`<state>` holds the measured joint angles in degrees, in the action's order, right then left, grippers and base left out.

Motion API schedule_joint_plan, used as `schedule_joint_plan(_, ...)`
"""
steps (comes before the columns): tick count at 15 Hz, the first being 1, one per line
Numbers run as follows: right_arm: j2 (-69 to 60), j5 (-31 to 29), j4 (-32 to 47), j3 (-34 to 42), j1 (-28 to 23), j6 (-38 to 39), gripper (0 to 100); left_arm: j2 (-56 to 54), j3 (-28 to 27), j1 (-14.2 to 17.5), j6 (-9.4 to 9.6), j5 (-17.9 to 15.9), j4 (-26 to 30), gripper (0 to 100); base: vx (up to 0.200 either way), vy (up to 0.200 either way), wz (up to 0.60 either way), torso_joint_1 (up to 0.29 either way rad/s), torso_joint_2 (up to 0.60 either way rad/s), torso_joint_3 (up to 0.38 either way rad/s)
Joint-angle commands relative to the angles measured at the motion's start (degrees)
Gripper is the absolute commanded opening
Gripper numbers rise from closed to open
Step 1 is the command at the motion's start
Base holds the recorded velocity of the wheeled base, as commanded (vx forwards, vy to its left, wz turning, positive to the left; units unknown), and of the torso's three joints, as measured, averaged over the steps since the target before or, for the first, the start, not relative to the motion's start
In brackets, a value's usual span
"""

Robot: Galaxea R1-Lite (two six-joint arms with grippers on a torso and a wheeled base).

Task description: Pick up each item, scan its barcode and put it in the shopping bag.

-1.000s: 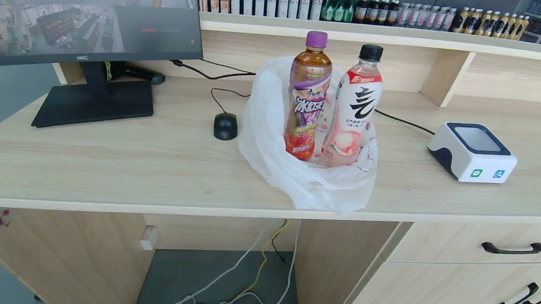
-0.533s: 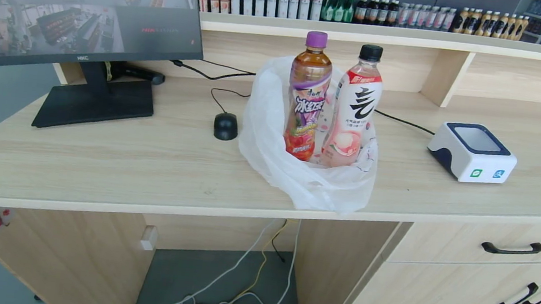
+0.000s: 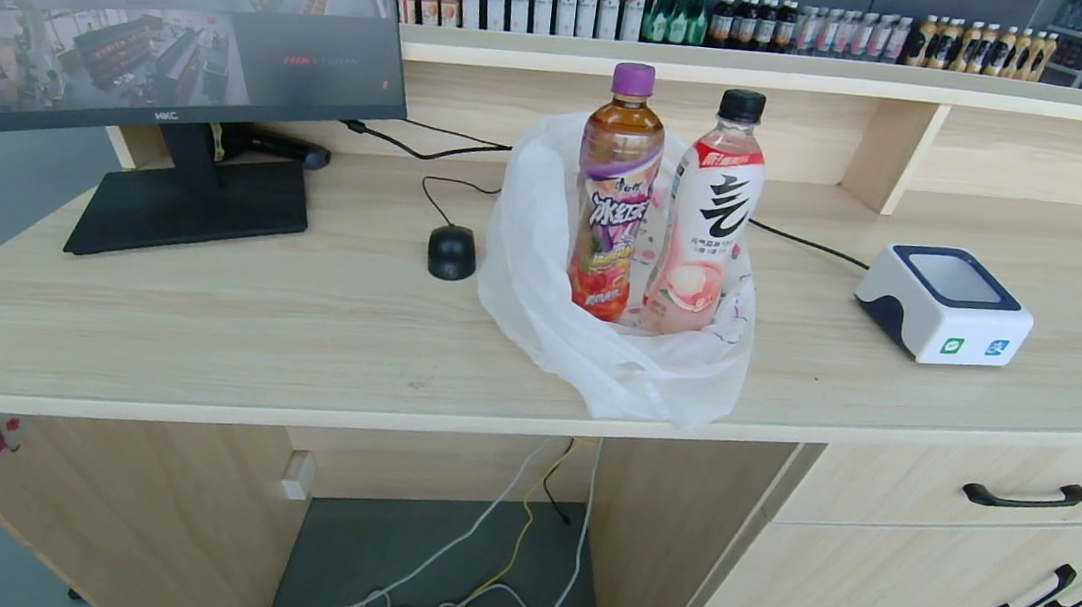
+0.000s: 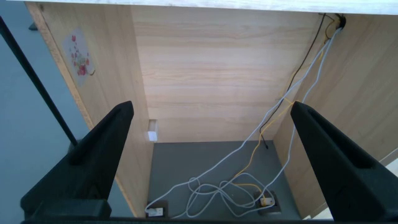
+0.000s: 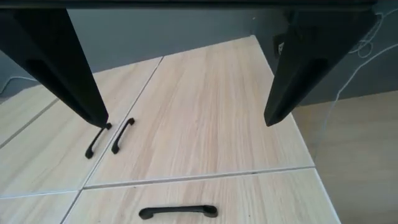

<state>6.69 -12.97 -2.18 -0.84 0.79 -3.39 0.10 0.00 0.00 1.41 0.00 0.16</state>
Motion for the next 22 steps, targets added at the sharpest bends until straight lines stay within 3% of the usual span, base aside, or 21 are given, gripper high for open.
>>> schedule_joint_plan(1, -5.4, 4.7, -0.5, 0.5, 0.0, 0.3, 100, 0.0, 0.0, 0.0, -0.01, 0.0, 0.0, 100, 0.0, 0.0, 0.0, 0.0, 0.0, 0.0)
schedule_joint_plan(3, -6.7, 14.6, -1.3, 0.8, -0.6, 0.0, 100, 0.0, 0.0, 0.0, -0.01, 0.0, 0.0, 100, 0.0, 0.0, 0.0, 0.0, 0.0, 0.0)
schedule_joint_plan(5, -6.7, 12.8, 3.1, 0.6, -0.6, 2.1, 100, 0.0, 0.0, 0.0, -0.1, 0.0, 0.0, 100, 0.0, 0.0, 0.0, 0.0, 0.0, 0.0)
schedule_joint_plan(14, -6.6, 13.0, 1.8, 0.8, -0.6, 3.3, 100, 0.0, 0.0, 0.0, -0.54, 0.0, 0.0, 100, 0.0, 0.0, 0.0, 0.0, 0.0, 0.0)
schedule_joint_plan(22, -6.6, 13.0, 1.7, 0.8, -0.6, 3.3, 100, 0.0, 0.0, 0.0, -0.27, 0.0, 0.0, 100, 0.0, -0.2, 0.0, 0.005, 0.0, 0.002)
